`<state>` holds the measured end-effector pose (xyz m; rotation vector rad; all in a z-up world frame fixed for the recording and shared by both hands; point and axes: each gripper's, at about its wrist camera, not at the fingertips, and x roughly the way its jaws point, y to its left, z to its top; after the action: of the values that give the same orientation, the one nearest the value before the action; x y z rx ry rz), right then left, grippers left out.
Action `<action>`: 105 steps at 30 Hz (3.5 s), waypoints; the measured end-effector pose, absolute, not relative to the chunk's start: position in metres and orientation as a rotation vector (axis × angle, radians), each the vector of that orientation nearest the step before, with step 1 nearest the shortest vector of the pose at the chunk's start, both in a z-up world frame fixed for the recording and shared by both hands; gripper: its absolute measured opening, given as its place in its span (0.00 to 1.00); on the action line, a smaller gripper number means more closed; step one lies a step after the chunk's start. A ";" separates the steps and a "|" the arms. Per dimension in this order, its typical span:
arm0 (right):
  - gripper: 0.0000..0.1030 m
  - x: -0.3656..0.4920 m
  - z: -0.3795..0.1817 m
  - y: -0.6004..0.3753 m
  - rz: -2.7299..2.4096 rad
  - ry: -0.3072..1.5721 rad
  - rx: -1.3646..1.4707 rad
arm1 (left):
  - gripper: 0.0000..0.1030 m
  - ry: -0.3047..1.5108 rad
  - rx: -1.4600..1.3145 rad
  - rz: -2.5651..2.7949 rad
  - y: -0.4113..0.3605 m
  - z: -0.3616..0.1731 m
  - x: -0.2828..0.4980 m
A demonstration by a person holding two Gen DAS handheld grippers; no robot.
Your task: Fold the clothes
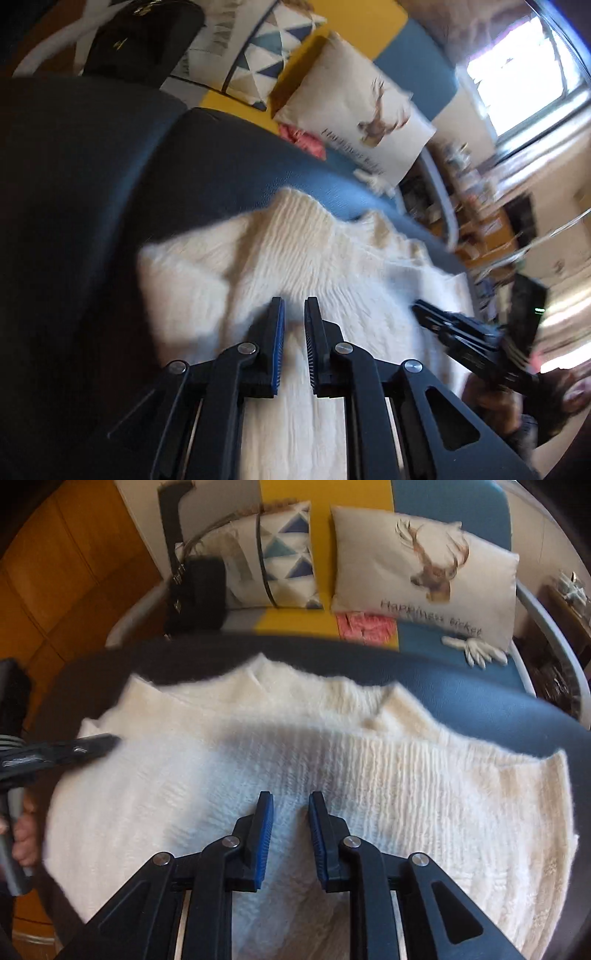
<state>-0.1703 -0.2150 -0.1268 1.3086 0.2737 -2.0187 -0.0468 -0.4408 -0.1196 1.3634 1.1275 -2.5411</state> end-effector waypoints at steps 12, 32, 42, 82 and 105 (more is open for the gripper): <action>0.19 -0.097 -0.100 -0.257 -1.853 0.292 1.137 | 0.16 1.035 1.347 -2.642 -0.444 -0.105 0.036; 0.19 -0.092 -0.117 -0.287 -1.839 0.355 1.192 | 0.19 1.096 1.399 -2.617 -0.426 -0.118 0.065; 0.19 -0.092 -0.107 -0.193 -1.959 0.324 1.256 | 0.14 1.017 1.459 -2.562 -0.418 -0.120 0.075; 0.06 -0.105 -0.142 0.071 -2.167 -0.048 1.510 | 0.28 0.325 1.746 -2.720 -0.240 -0.106 0.000; 0.22 -0.153 -0.123 0.035 -2.169 0.092 1.429 | 0.28 0.266 1.903 -2.953 -0.112 -0.121 -0.062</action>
<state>-0.1529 0.0349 -0.1225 1.4289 0.0924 -2.1693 -0.0619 -0.1123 -0.1206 1.9030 0.2658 -2.9534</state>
